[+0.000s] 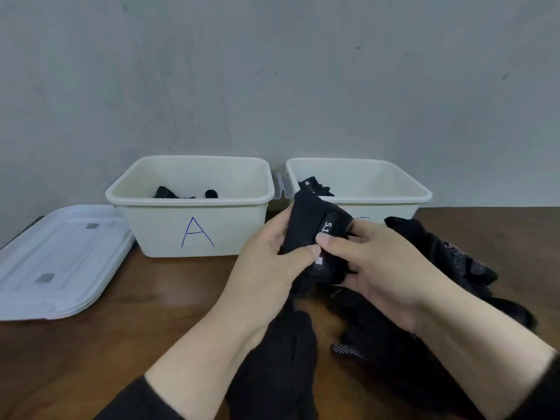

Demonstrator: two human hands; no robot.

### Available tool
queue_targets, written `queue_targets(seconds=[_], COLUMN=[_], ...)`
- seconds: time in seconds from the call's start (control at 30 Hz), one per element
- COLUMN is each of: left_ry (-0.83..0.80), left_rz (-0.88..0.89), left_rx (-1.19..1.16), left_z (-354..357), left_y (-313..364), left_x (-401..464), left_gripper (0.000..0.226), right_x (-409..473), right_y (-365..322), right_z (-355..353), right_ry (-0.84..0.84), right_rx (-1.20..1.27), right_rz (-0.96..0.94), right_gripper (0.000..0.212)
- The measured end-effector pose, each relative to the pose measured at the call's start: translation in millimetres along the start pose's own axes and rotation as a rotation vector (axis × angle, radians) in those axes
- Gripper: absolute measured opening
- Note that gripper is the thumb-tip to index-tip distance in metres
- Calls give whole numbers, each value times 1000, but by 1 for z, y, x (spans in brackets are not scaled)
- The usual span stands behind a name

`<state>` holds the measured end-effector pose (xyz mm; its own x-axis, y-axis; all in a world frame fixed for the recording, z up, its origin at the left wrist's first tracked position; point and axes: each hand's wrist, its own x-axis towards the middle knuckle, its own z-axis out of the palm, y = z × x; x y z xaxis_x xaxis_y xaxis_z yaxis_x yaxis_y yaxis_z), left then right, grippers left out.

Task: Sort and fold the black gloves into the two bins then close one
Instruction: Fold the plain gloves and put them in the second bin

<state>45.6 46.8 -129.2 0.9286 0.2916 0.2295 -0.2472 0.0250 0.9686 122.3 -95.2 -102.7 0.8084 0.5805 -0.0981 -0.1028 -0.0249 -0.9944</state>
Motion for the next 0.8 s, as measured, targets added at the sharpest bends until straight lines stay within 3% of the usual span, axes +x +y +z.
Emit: queue_targets(seconds=[0.1,0.27,0.33,0.4,0.57,0.7,0.8], left_ry=[61,124,122,126,-59,-161,-177], left_rz=[101,418,467,419,292,311,321], left_rx=[187,1000,1188,1276,1450,1594,1603], left_z=[-6,-33,-34,-32,-35,-32,-34], left_y=[-8,-39,-44,-36,-21,-25,-28], left_x=[18,65,80,92,116,124,126], left_gripper=[47,41,45,45,60,67,69], right_x=[8,49,75,99,154,200,228], right_y=[-21,-65,-77,-87,-92,-78,-64], right_z=[-23,-76,-91,-97,-80,-64,-52], right_ry=[51,145,176,189,187,227,213], right_rx=[-57,-236,-316,-362,-446,-504,-526], right_rz=[-71,-120,-96,-62,20,79,152], right_gripper=[25,26,28,30,29,11,11])
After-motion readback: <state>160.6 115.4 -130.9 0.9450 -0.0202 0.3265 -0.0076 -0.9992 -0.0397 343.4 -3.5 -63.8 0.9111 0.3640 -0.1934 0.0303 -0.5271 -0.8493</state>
